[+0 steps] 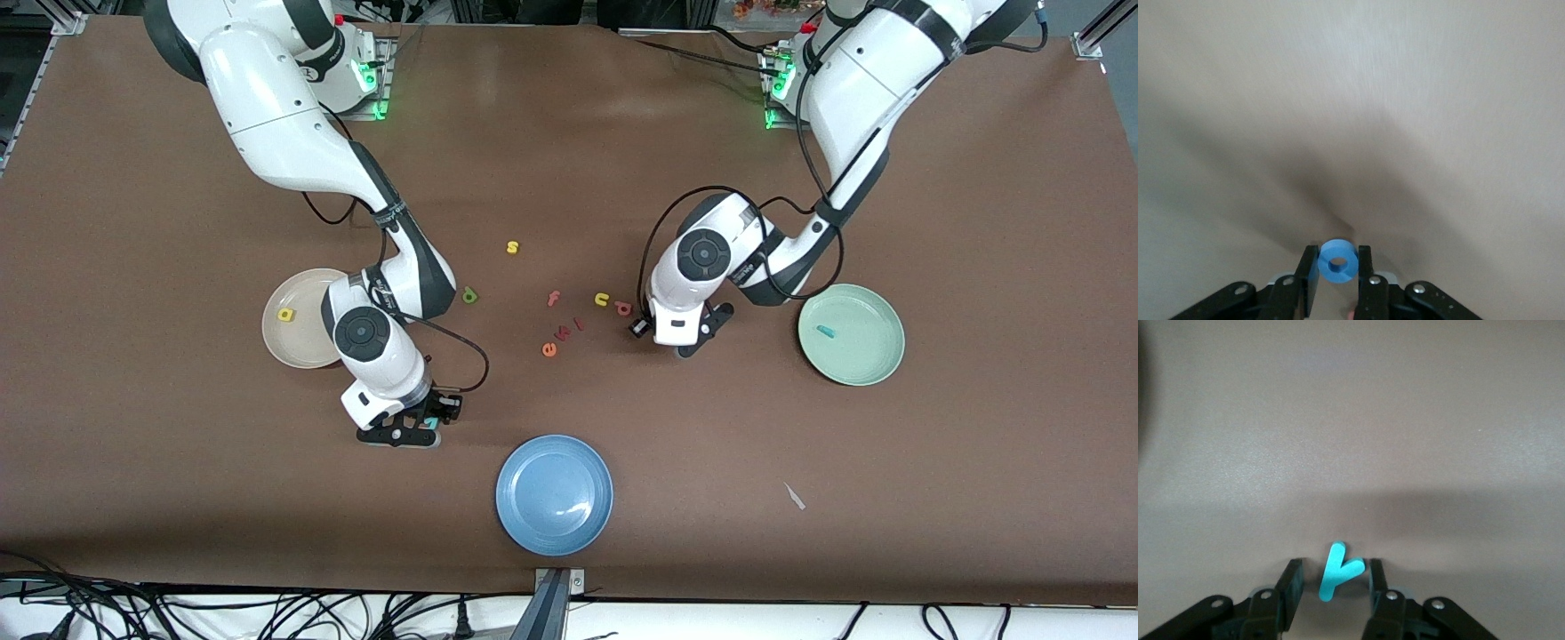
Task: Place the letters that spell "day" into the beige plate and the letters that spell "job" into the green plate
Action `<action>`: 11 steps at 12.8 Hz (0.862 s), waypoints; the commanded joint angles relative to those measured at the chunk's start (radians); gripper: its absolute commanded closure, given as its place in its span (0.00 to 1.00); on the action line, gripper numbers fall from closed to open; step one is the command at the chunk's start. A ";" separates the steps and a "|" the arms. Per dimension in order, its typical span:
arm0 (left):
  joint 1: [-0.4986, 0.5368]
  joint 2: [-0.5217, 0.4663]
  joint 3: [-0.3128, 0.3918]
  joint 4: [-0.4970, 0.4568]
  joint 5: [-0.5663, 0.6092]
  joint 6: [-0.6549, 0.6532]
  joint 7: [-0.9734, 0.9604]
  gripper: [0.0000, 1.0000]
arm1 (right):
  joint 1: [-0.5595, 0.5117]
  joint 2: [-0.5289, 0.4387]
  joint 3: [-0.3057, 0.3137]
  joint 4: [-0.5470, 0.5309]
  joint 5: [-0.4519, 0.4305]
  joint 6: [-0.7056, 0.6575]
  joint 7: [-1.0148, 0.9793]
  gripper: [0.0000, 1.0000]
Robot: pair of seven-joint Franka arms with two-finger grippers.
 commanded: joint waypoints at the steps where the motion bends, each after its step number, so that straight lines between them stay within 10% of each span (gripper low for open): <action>1: 0.075 -0.083 -0.036 0.023 0.001 -0.153 0.085 0.90 | 0.015 0.035 -0.010 0.032 0.027 -0.006 -0.014 0.68; 5: 0.341 -0.126 -0.140 0.021 -0.004 -0.338 0.443 0.90 | 0.015 0.035 -0.015 0.029 0.018 -0.006 -0.018 1.00; 11: 0.652 -0.094 -0.156 0.003 0.059 -0.419 1.074 0.87 | -0.025 -0.032 -0.012 0.015 0.032 -0.104 -0.101 1.00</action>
